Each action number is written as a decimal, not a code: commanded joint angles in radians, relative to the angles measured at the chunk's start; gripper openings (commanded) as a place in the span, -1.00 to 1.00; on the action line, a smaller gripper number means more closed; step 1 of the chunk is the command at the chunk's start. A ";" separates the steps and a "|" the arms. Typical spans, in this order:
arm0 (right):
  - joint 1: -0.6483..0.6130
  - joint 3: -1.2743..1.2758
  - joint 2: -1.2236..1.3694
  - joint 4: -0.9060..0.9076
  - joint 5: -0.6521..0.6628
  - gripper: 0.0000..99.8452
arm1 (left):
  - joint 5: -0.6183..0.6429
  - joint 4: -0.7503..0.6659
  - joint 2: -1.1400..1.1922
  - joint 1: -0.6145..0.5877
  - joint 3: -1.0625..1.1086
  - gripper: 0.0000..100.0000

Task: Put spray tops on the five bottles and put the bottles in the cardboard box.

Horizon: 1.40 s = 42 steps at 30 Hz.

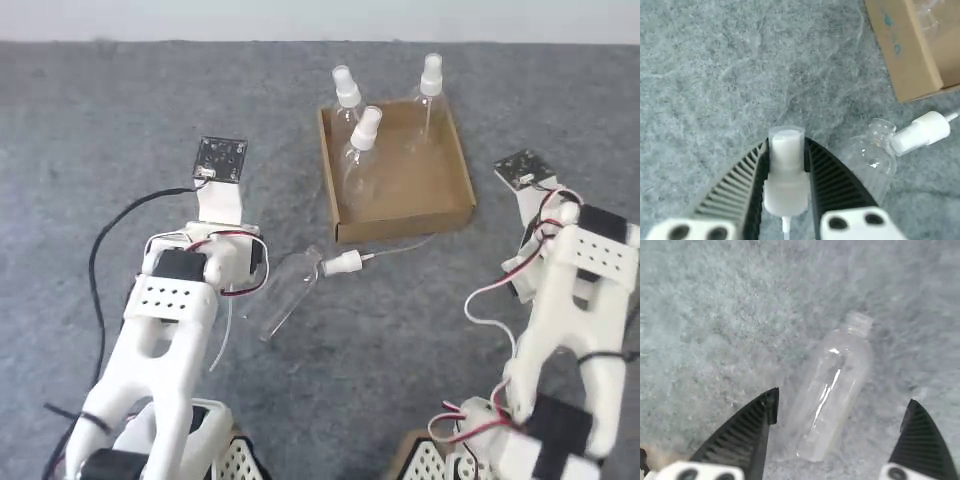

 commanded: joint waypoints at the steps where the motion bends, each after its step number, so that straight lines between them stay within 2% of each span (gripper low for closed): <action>1: 0.002 -0.101 0.134 -0.058 -0.025 -0.36 | 0.009 -0.028 -0.043 0.000 -0.012 -0.98; 7: 0.039 -0.261 0.329 -0.050 -0.026 -0.39 | 0.009 -0.028 -0.043 -0.002 -0.012 -0.98; 13: 0.038 -0.325 0.460 -0.050 -0.023 -0.73 | 0.009 -0.028 -0.043 -0.003 -0.012 -0.98; 19: 0.050 -0.333 0.487 -0.048 -0.018 -0.98 | 0.009 -0.028 -0.043 0.002 -0.012 -0.98; 25: 0.044 -0.428 0.478 0.036 -0.021 -0.99 | 0.009 -0.028 -0.043 -0.002 -0.016 -0.98; 28: 0.001 -0.485 0.414 0.096 -0.034 -0.99 | 0.009 -0.044 -0.044 -0.005 -0.041 -0.98; 33: -0.133 -0.453 0.193 0.105 -0.186 -0.99 | 0.009 -0.006 -0.044 -0.005 -0.153 -0.98; 38: -0.352 -0.327 -0.090 0.096 -0.299 -0.99 | 0.009 0.132 -0.044 -0.006 -0.349 -0.98; 42: -0.552 -0.190 -0.300 0.021 -0.407 -0.99 | 0.009 0.256 -0.052 -0.006 -0.575 -0.98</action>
